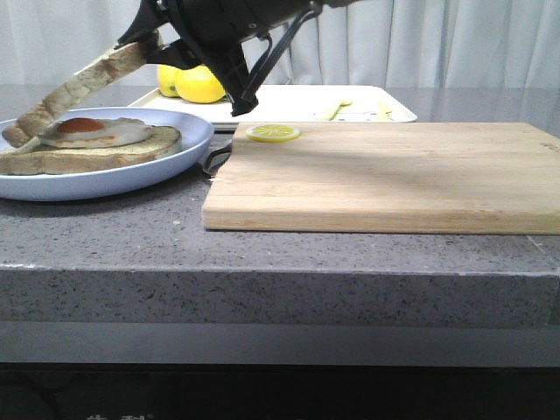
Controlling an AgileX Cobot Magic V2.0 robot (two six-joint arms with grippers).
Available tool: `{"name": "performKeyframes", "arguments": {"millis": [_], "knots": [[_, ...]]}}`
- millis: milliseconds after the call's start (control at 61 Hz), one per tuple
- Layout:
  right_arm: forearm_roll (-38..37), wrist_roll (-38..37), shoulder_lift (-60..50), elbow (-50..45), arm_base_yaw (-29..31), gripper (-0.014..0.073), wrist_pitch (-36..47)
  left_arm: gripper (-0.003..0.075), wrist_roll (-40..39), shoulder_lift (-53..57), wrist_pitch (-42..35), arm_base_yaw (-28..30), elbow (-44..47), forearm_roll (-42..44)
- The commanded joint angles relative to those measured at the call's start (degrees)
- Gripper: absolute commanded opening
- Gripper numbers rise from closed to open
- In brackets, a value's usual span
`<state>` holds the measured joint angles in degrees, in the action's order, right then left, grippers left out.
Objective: Place bread and move sandwich to tray
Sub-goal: 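Lower the bread onto the fried egg and open the right gripper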
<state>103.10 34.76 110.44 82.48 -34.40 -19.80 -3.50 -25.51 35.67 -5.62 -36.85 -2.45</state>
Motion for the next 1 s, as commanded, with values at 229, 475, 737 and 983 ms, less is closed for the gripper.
{"name": "performKeyframes", "arguments": {"millis": [229, 475, 737, 983], "knots": [[3.46, 0.36, -1.47, 3.23, -0.63, 0.0122, -3.20, 0.0389, -0.29, -0.81, -4.04, -0.41, -1.64, -0.68], [-4.62, 1.26, -2.08, 3.18, -0.56, 0.0170, -3.32, 0.0388, -0.29, -0.81, -3.95, -0.41, -1.64, -0.68], [-11.16, 1.26, -4.04, 2.93, -0.56, 0.0188, -0.61, 0.0388, -0.29, -0.81, -3.68, -0.41, -1.64, -0.57], [-11.06, 1.26, -3.99, 2.93, -0.56, 0.0188, -0.61, 0.0388, -0.29, -0.81, -3.68, -0.41, -1.64, -0.57]]}}
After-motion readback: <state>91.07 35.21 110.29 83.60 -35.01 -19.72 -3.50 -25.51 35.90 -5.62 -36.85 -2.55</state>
